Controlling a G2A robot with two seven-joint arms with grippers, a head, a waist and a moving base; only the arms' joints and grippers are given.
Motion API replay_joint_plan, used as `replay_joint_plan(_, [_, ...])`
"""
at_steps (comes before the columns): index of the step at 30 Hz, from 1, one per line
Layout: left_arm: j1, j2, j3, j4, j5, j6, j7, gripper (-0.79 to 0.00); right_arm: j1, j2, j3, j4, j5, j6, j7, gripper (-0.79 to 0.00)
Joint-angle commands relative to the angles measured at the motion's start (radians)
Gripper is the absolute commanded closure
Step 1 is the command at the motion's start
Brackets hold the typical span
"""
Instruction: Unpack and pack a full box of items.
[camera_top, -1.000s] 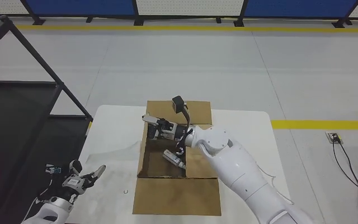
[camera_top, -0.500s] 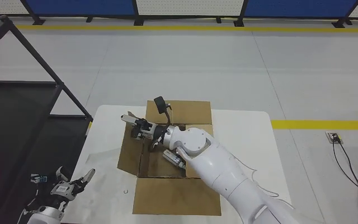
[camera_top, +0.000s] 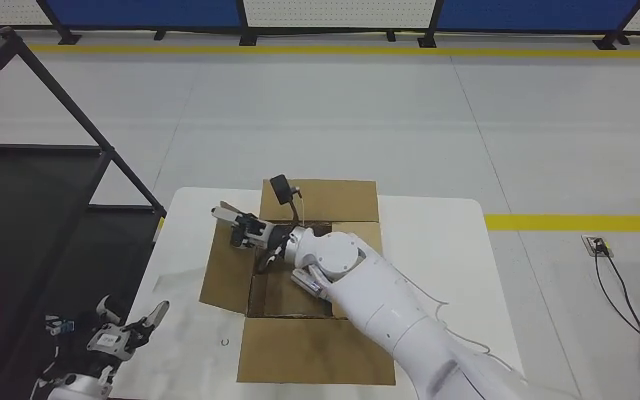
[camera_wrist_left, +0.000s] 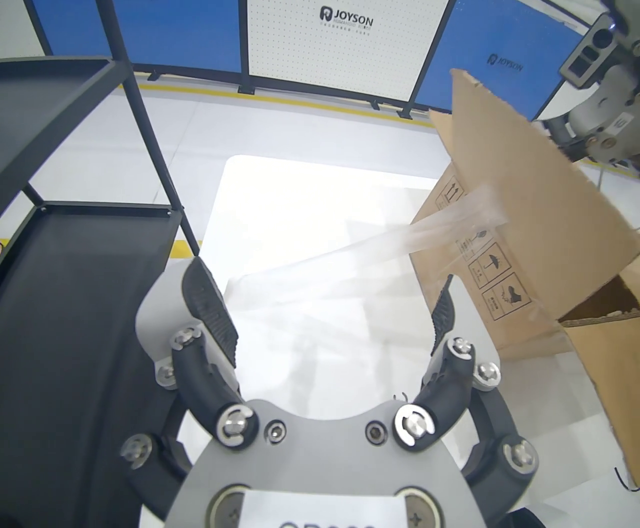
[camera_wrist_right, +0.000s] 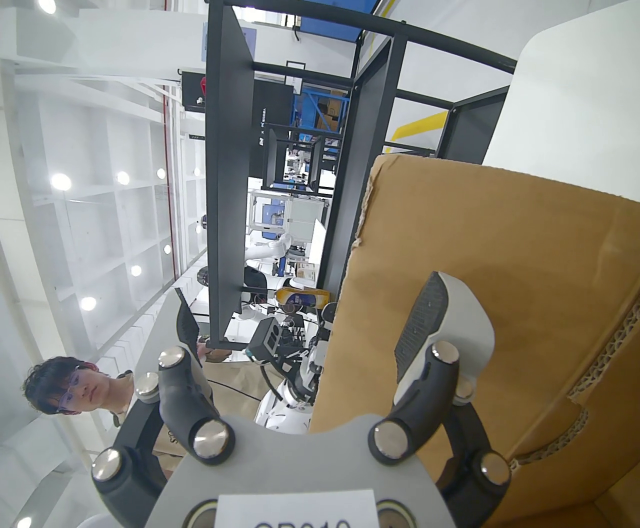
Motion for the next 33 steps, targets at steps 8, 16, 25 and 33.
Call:
replay_joint_plan(8, [-0.080,-0.003,0.105,0.057,0.206,0.134,-0.102,-0.785,0.008,-0.020,0.026,0.051,-0.007,-0.055,0.002,-0.785])
replay_joint_plan(16, [-0.323,-0.026,0.321,0.291,0.431,0.319,-0.054,-0.785,0.011,-0.028,0.048,0.070,-0.019,-0.064,0.021,-0.785])
replay_joint_plan(25, [-0.495,-0.056,0.442,0.499,0.525,0.465,0.050,-0.785,0.011,-0.033,0.072,0.085,-0.040,-0.068,0.026,-0.785])
replay_joint_plan(33, [-0.533,-0.068,0.420,0.570,0.483,0.549,0.069,-0.785,0.012,-0.035,0.093,0.087,-0.059,-0.060,0.036,-0.785])
